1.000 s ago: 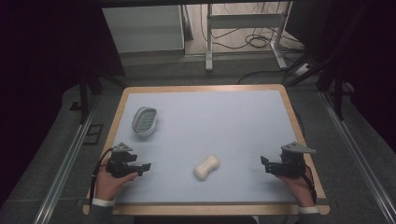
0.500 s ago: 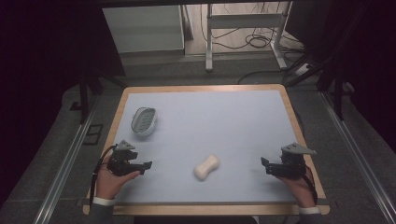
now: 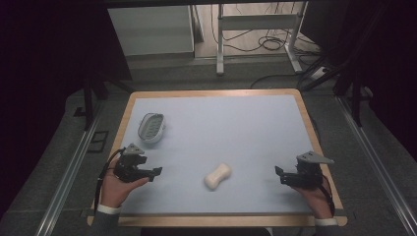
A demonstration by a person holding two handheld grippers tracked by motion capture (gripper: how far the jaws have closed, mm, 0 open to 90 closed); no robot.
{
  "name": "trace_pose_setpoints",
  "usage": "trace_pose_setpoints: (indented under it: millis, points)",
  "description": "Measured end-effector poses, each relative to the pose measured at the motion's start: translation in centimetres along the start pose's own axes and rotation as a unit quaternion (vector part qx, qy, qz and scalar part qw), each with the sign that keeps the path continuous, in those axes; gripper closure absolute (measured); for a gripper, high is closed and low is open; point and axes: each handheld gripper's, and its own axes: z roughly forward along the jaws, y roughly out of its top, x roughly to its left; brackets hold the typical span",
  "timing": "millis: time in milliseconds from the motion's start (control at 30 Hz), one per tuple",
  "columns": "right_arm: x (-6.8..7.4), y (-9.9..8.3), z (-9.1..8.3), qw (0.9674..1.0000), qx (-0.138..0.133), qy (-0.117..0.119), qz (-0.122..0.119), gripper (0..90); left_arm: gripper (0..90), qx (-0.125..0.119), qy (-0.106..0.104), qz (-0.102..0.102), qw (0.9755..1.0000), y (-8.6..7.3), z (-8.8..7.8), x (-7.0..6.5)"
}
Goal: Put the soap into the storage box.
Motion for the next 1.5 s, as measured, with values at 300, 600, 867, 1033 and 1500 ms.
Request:
trace_pose_setpoints:
  millis: [300,600,867,1033,1500]
  points:
    - [-0.1,0.0,-0.1,1.0000,0.000,-0.001,-0.001,9.1,24.2,0.010,-0.004,0.017,0.9998,1.0,0.2,-1.0]
    - [0.0,-0.1,0.0,1.0000,0.003,-0.003,-0.003,9.2,23.9,0.012,-0.011,0.030,0.9994,1.9,0.5,-2.1]
    - [0.1,-0.1,0.1,1.0000,0.006,-0.003,-0.002,9.2,23.7,0.016,-0.020,0.045,0.9987,3.1,0.8,-3.6]
    - [0.1,-0.1,0.1,1.0000,0.006,-0.005,-0.003,9.3,23.5,0.023,-0.028,0.057,0.9977,3.9,1.4,-4.8]
    - [0.1,-0.3,0.2,0.9999,0.007,-0.009,-0.005,9.3,22.9,0.045,-0.046,0.076,0.9950,4.9,3.5,-6.8]
